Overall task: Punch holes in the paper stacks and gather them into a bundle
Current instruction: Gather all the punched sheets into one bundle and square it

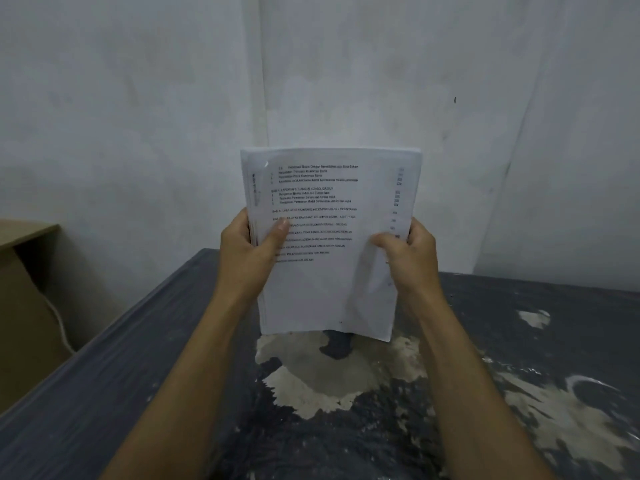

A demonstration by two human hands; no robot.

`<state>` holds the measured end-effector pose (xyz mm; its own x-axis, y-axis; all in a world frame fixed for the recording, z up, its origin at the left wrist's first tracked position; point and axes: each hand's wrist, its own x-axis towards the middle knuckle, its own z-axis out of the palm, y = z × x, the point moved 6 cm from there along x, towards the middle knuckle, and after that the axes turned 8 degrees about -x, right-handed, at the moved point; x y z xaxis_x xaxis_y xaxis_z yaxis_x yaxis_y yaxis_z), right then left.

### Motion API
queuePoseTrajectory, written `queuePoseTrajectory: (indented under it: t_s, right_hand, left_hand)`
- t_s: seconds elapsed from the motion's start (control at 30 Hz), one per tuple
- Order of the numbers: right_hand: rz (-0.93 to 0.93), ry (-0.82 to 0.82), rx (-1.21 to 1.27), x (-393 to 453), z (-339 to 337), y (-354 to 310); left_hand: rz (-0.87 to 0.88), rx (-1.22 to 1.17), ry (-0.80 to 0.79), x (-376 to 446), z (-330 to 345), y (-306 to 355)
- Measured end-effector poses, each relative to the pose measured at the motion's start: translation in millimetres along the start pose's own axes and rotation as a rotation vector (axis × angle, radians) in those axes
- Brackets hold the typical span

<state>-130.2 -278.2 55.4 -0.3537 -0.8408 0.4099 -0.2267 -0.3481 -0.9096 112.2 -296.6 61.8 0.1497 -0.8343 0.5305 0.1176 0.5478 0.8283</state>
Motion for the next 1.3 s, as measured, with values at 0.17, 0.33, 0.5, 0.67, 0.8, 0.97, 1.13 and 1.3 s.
queuePoseTrajectory:
  t_s: [0.17,0.33,0.5,0.67,0.8,0.97,1.13,1.3]
  right_hand:
    - [0.06,-0.008,0.042,-0.9,-1.7,12.1]
    - [0.063,-0.077,0.032,-5.2,5.0,16.2]
    - [0.044,-0.069,0.072,-4.2,4.8,13.3]
    - [0.022,-0.032,0.143,-3.4,2.6,11.3]
    - [0.013,-0.045,0.143,-5.1,9.3,13.3]
    - [0.042,-0.029,0.174,-2.7,2.9,19.3]
    - [0.02,-0.11,0.167,1.4,-8.7,22.0]
    - [-0.062,-0.119,0.096,2.2,-9.4,12.7]
  left_hand:
    - [-0.023,-0.047,-0.035,0.6,-3.8,-4.8]
    - [-0.027,-0.073,-0.032,0.1,-4.1,-8.0]
    - [-0.037,-0.069,-0.042,0.9,-4.0,-10.1]
    - [-0.039,-0.087,-0.055,1.5,-3.2,-10.3]
    - [-0.051,-0.12,-0.063,2.0,-2.0,-11.7]
    - [-0.044,-0.106,-0.072,4.1,-4.1,-12.2]
    - [-0.043,-0.082,-0.077,3.8,-4.1,-14.5]
    - [-0.059,-0.065,-0.086,4.7,-5.5,-13.1]
